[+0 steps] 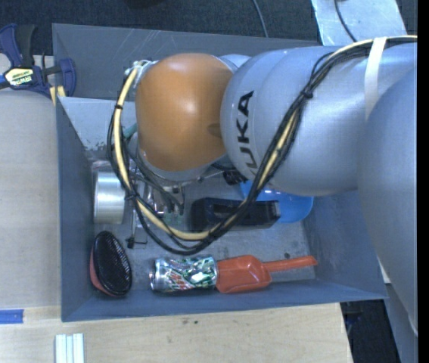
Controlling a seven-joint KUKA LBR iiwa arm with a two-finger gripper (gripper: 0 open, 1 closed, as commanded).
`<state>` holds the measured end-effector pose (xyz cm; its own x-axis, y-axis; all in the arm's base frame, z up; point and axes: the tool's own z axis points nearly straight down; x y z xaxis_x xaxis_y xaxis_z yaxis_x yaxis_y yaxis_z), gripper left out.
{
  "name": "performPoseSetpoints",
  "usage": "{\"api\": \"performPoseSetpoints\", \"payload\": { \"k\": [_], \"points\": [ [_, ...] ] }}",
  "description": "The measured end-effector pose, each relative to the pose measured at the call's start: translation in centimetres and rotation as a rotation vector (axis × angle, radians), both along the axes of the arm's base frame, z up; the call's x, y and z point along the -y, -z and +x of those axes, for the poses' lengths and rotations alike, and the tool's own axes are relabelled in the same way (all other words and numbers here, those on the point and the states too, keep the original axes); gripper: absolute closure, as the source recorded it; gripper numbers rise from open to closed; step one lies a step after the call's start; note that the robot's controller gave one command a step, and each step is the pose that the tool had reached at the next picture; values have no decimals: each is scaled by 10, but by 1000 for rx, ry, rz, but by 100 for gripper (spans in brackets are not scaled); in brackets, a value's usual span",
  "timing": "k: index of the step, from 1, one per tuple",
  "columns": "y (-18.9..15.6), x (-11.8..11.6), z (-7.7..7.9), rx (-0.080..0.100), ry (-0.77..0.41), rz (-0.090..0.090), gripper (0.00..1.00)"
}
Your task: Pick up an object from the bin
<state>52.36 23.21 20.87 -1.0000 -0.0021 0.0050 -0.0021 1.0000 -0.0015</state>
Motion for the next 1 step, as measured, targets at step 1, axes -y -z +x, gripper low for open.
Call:
{"api": "performPoseSetpoints", "payload": {
  "k": [1],
  "points": [
    [-4, 1, 2, 7, 3, 3, 0]
  ]
}}
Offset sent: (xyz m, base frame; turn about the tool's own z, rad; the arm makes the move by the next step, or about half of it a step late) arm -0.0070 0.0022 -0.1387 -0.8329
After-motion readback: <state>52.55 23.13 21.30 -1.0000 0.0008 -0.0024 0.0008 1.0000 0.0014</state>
